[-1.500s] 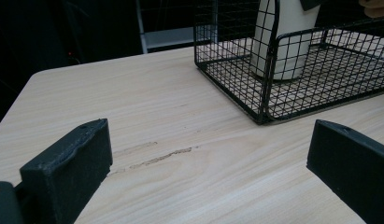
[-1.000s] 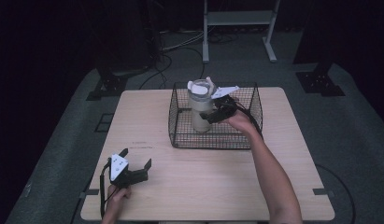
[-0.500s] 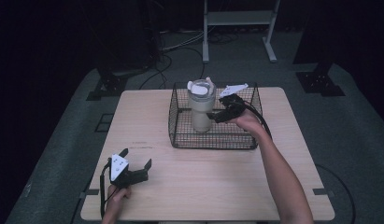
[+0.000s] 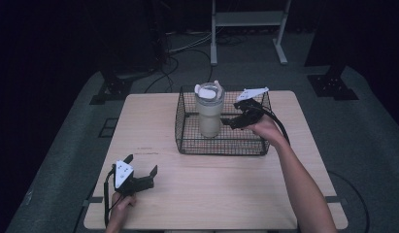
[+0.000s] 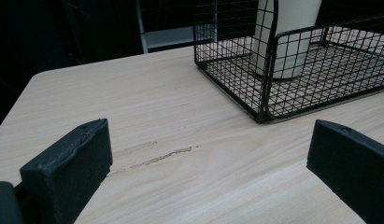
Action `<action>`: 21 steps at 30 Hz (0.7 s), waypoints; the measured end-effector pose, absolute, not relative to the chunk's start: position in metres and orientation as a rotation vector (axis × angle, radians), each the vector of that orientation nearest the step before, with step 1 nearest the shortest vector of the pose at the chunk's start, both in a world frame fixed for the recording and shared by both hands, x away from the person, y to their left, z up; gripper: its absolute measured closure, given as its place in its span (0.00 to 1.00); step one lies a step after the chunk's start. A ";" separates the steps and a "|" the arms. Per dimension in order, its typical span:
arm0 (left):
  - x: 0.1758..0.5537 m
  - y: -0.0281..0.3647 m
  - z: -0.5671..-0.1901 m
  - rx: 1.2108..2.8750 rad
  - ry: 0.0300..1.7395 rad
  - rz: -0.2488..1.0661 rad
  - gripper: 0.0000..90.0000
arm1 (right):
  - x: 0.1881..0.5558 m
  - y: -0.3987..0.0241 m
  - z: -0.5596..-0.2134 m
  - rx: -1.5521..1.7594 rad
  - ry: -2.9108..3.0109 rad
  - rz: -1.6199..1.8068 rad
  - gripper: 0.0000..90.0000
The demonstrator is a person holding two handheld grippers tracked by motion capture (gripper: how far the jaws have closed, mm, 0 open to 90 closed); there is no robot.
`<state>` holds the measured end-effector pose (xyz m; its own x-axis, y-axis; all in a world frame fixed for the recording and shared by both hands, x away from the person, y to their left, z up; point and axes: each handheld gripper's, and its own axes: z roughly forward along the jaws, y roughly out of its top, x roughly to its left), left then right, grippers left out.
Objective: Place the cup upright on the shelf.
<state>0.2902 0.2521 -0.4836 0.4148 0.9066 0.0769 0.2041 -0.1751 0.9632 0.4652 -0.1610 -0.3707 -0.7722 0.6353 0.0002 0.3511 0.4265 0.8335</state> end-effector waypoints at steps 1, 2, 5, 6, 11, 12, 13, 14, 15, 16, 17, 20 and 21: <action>0.290 0.252 -0.484 1.646 0.991 0.859 0.00 | 0.465 -0.162 -0.370 0.837 2.370 1.275 0.14; 0.290 0.252 -0.484 1.647 0.990 0.859 0.00 | 0.463 -0.162 -0.369 0.838 2.371 1.273 0.14; 0.290 0.252 -0.484 1.648 0.988 0.860 0.00 | 0.460 -0.162 -0.367 0.821 2.377 1.267 0.14; 0.290 0.252 -0.484 1.648 0.988 0.860 0.00 | 0.459 -0.162 -0.366 0.823 2.374 1.270 0.14; 0.290 0.252 -0.484 1.648 0.987 0.859 0.00 | 0.456 -0.164 -0.363 0.814 2.375 1.273 0.14; 0.290 0.252 -0.484 1.648 0.988 0.860 0.00 | 0.455 -0.165 -0.363 0.814 2.372 1.280 0.14; 0.290 0.252 -0.484 1.648 0.988 0.860 0.00 | 0.455 -0.165 -0.362 0.820 2.372 1.278 0.14; 0.290 0.252 -0.484 1.648 0.988 0.859 0.00 | 0.454 -0.165 -0.362 0.824 2.371 1.281 0.14; 0.290 0.252 -0.484 1.648 0.988 0.859 0.00 | 0.454 -0.165 -0.362 0.824 2.371 1.281 0.14; 0.290 0.252 -0.484 1.648 0.988 0.859 0.00 | 0.453 -0.167 -0.362 0.823 2.368 1.285 0.14; 0.290 0.252 -0.484 1.649 0.988 0.859 0.00 | 0.453 -0.167 -0.362 0.819 2.366 1.283 0.14; 0.290 0.252 -0.484 1.648 0.989 0.860 0.00 | 0.451 -0.170 -0.361 0.830 2.361 1.292 0.14; 0.290 0.252 -0.484 1.648 0.989 0.860 0.00 | 0.450 -0.170 -0.361 0.830 2.362 1.292 0.14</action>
